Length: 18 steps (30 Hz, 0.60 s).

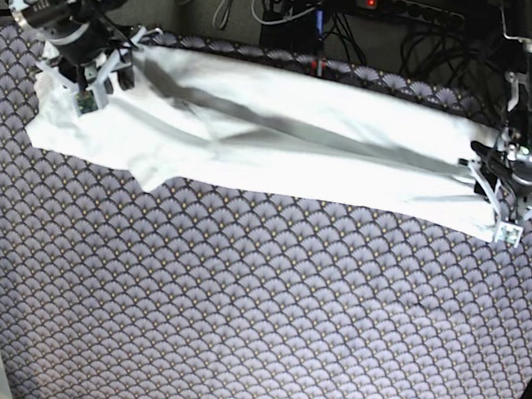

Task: Fold the T-shirt properly
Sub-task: 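Move the right gripper back to the shirt corner and hold it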

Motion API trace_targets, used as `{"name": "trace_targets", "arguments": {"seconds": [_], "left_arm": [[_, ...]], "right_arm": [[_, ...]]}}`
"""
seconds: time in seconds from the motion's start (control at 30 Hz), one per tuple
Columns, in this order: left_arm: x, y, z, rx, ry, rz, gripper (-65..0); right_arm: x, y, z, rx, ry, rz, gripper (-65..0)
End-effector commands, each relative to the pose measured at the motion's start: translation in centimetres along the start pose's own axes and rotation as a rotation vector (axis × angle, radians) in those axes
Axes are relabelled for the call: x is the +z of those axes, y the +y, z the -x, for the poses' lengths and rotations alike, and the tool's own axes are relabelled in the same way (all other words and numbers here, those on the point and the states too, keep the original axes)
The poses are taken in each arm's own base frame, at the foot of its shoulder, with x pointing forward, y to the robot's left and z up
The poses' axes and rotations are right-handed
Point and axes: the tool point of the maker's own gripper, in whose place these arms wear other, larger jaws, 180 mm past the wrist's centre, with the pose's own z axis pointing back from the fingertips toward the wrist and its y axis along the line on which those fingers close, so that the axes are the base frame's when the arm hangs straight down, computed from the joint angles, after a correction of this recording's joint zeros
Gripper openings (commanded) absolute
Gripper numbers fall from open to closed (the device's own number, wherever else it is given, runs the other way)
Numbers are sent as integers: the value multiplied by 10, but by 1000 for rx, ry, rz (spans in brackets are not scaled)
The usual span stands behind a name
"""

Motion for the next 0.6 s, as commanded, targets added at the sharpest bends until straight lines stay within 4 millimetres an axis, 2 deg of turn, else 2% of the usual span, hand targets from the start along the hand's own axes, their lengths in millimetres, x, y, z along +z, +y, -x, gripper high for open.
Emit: {"name": "trace_targets", "arguments": {"seconds": [0.0, 0.17, 0.23, 0.33, 0.57], "left_arm": [[2, 16, -6, -16, -9, -45, -366], [2, 18, -6, -17, -9, -48, -366], [2, 18, -6, -12, -10, -47, -366], [3, 18, -8, -12, -13, -47, -366], [5, 19, -10, -9, -19, -47, -365]], "right_arm": [[0, -3, -3, -2, -19, 2, -461], [-9, -8, 20, -19, 46, -14, -461], [-14, -10, 17, -27, 36, -16, -461], [-17, -14, 23, -28, 53, -18, -461], [-17, -14, 23, -26, 55, -19, -461]]}}
